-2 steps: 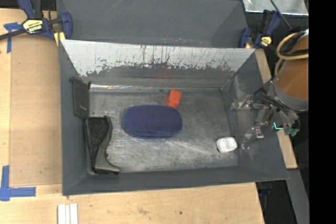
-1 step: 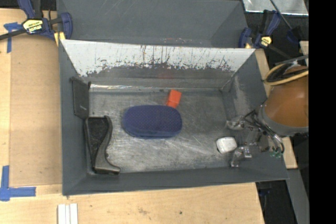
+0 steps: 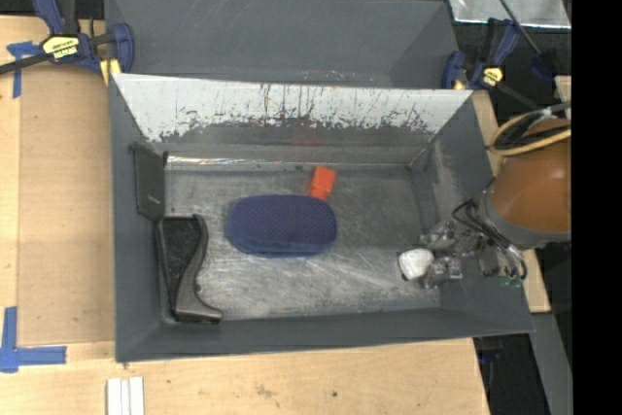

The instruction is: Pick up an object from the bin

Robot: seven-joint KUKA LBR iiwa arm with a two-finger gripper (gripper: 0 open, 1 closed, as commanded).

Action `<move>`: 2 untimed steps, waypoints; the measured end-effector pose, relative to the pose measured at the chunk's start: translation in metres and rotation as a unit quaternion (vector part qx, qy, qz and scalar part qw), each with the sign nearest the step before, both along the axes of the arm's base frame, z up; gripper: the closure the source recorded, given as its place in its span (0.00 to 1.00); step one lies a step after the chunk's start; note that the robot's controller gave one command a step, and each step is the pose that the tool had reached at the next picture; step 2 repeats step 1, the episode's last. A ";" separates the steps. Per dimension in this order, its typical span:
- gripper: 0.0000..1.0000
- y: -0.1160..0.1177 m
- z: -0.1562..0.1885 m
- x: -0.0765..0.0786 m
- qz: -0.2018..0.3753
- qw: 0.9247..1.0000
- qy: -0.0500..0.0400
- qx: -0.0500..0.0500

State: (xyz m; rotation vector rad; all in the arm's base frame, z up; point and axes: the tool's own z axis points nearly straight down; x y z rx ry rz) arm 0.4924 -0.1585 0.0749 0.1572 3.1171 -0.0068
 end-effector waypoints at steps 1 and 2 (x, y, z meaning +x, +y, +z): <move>1.00 -0.001 0.142 0.015 -0.002 1.000 0.004 0.001; 1.00 -0.001 0.142 0.015 -0.002 1.000 0.004 0.001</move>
Offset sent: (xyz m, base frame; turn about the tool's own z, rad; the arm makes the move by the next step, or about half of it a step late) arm 0.0120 0.0008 0.1367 0.0041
